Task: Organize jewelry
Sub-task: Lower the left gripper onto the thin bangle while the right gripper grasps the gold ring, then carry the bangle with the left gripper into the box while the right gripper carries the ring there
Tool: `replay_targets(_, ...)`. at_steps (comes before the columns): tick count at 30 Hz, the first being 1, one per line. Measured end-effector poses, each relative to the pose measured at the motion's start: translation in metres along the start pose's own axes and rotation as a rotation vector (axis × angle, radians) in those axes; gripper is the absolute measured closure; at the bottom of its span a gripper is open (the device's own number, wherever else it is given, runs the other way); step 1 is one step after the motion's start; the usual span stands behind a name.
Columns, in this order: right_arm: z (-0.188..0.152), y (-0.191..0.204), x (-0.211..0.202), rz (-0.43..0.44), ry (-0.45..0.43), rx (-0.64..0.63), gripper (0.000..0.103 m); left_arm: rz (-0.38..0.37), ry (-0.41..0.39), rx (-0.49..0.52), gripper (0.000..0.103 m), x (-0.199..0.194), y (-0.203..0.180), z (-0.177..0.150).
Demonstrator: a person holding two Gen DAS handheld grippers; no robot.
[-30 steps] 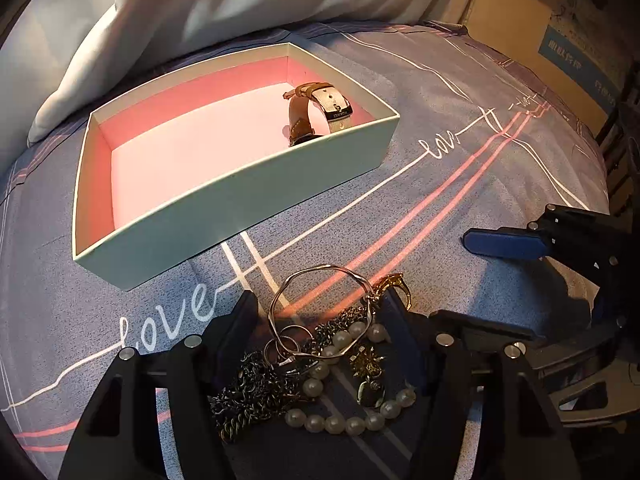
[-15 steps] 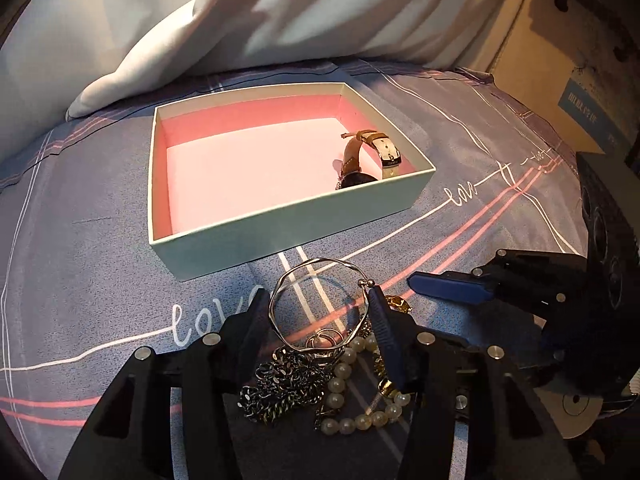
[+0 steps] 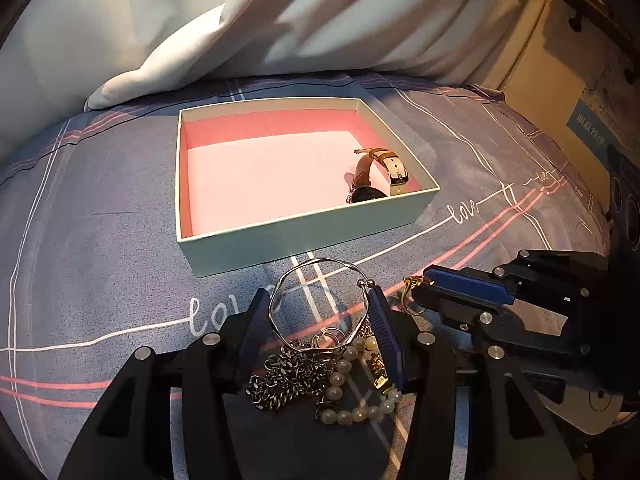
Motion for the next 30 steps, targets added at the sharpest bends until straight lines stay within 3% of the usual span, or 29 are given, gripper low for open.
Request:
replay_targets(21, 0.003, 0.003, -0.006, -0.003, -0.004, 0.014, 0.092, 0.024, -0.011, -0.054, 0.053, -0.008, 0.004, -0.001)
replay_targets(25, 0.017, 0.001, -0.021, -0.021, -0.054, 0.014, 0.092, 0.047, -0.065, -0.055, 0.053, -0.024, 0.003, 0.012)
replay_targets(30, 0.053, -0.013, -0.028, -0.068, -0.1, 0.017, 0.092, 0.089, -0.145, -0.059, 0.053, -0.041, 0.007, 0.051)
Point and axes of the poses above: each gripper's, at about its wrist camera, not at the fingertips, and x roughly the way its jaws point, y to its left, z to its top, the point moved 9 cm from there along x, roughly the way its jaws point, and after that the axes turned 3 degrees about -x, right-handed, at the moved point
